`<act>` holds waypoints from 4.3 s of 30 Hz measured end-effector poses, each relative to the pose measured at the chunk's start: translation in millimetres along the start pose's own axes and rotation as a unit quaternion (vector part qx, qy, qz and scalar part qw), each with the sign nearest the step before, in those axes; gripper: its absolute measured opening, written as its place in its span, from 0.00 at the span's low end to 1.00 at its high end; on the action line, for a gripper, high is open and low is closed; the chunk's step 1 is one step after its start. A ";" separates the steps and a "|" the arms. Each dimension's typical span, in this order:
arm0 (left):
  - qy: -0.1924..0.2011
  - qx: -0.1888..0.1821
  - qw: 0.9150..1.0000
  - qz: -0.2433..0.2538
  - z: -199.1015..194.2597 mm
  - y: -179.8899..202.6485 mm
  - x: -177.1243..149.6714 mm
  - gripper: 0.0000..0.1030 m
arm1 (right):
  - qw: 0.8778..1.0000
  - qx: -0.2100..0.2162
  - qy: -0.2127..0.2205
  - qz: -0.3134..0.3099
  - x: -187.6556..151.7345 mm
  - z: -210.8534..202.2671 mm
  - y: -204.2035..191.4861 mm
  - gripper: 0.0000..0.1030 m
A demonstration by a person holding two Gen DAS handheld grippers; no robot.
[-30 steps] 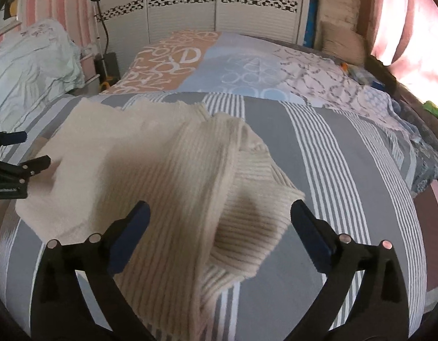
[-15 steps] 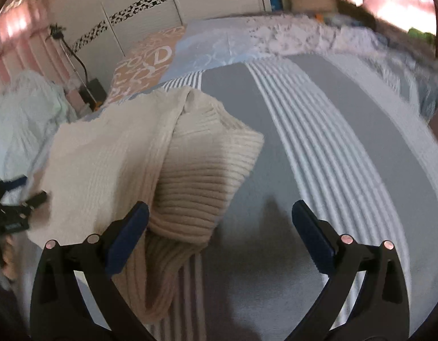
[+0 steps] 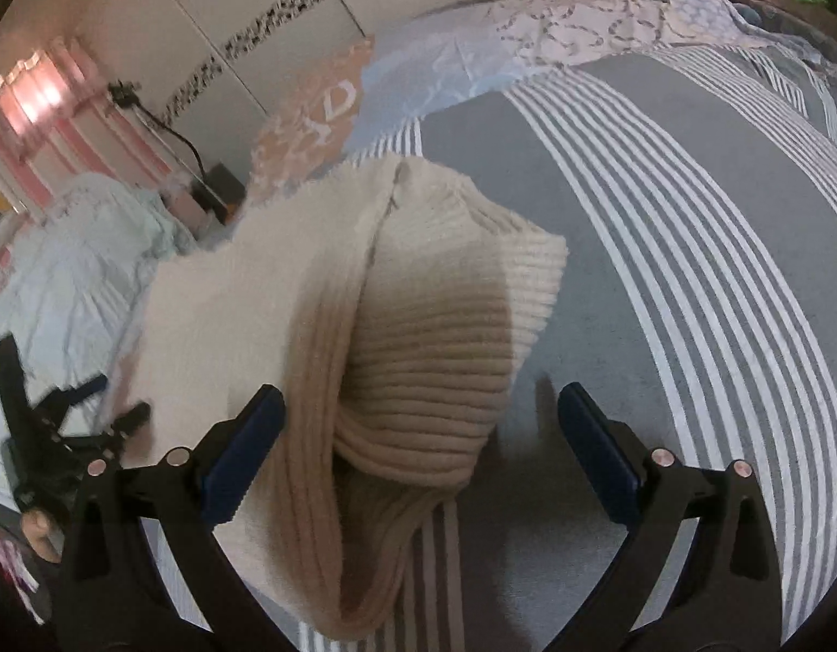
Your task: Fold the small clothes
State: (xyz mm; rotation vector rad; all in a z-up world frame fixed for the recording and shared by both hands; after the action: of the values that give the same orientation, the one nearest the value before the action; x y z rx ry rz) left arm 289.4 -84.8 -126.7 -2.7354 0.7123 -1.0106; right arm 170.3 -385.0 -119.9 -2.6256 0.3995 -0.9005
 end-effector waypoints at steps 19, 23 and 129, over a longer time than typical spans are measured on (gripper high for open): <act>-0.017 -0.001 0.999 -0.028 11.2 -15.3 -5.8 0.95 | 0.992 -0.051 -0.020 -0.113 -0.5 28.0 -43.3 0.38; -0.020 -0.002 1.000 -0.022 14.4 -13.1 -4.8 0.95 | 0.983 -0.088 -0.018 -0.160 -2.9 26.7 -61.7 0.31; -0.023 -0.068 0.995 -0.066 -23.2 -129.6 -41.3 0.16 | 0.955 0.025 -0.077 -0.284 22.1 50.1 -210.4 0.40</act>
State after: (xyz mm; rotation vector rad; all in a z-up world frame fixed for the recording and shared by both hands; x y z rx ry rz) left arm 296.8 49.4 -95.8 -2.9467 0.6233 -0.9548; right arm 250.9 -191.7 -61.4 -2.7768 -0.4396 -0.8342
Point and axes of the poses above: each gripper's, at about its wrist camera, not at the fingertips, and z roughly the way its jaws point, y to its right, x to its top, the point moved 5 cm from there along z, roughly the way its jaws point, and after that the axes turned 1 degree about z, right-handed, at the moved point
